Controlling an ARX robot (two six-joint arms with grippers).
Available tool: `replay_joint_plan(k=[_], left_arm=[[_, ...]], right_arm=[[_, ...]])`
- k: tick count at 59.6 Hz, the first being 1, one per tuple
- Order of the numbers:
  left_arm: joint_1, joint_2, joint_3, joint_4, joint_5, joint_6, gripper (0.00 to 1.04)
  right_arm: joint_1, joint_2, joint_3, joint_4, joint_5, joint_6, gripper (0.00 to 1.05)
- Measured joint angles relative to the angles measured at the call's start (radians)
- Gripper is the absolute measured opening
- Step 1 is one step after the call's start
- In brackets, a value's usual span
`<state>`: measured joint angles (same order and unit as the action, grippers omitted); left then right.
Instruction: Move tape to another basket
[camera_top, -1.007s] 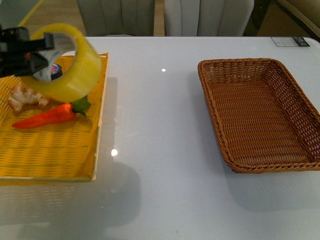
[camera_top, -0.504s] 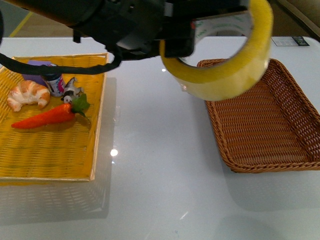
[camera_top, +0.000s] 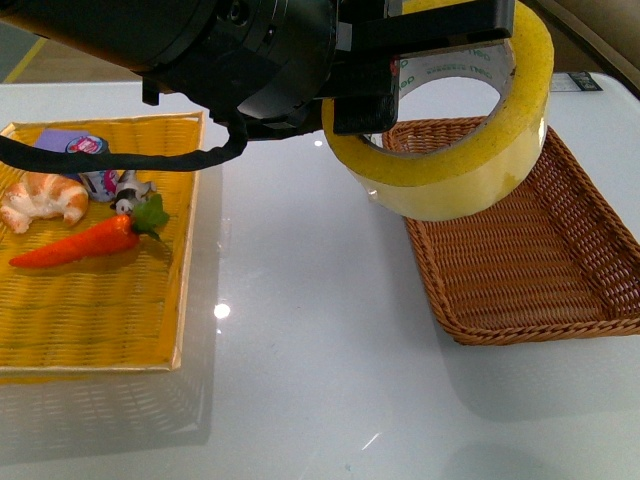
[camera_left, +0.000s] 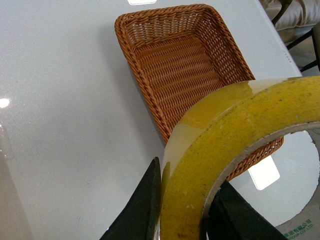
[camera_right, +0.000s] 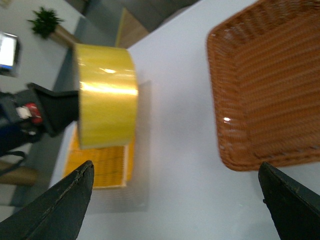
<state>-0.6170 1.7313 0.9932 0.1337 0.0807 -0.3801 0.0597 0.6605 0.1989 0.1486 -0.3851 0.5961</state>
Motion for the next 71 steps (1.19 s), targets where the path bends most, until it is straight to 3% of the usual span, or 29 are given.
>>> replay_joint_plan(k=[8, 19, 42, 57, 61, 71], left_arm=[[0.0, 0.0, 0.0, -0.003, 0.001, 0.0, 0.16], [0.001, 0.0, 0.0, -0.009, 0.008, -0.001, 0.16], [0.002, 0.0, 0.003, -0.016, 0.026, -0.004, 0.16], [0.004, -0.002, 0.005, -0.018, 0.034, -0.006, 0.16], [0.005, -0.002, 0.005, -0.018, 0.039, -0.007, 0.16], [0.009, -0.002, 0.005, -0.018, 0.053, -0.008, 0.16]], right_arm=[[0.053, 0.212, 0.0, 0.262, -0.041, 0.06, 0.96], [0.106, 0.436, 0.016, 0.477, -0.083, 0.085, 0.96], [0.157, 0.672, 0.086, 0.664, -0.132, 0.09, 0.96], [0.176, 0.749, 0.127, 0.723, -0.101, 0.118, 0.96], [0.186, 0.754, 0.135, 0.721, -0.091, 0.119, 0.9], [0.212, 0.76, 0.143, 0.721, -0.067, 0.124, 0.59]])
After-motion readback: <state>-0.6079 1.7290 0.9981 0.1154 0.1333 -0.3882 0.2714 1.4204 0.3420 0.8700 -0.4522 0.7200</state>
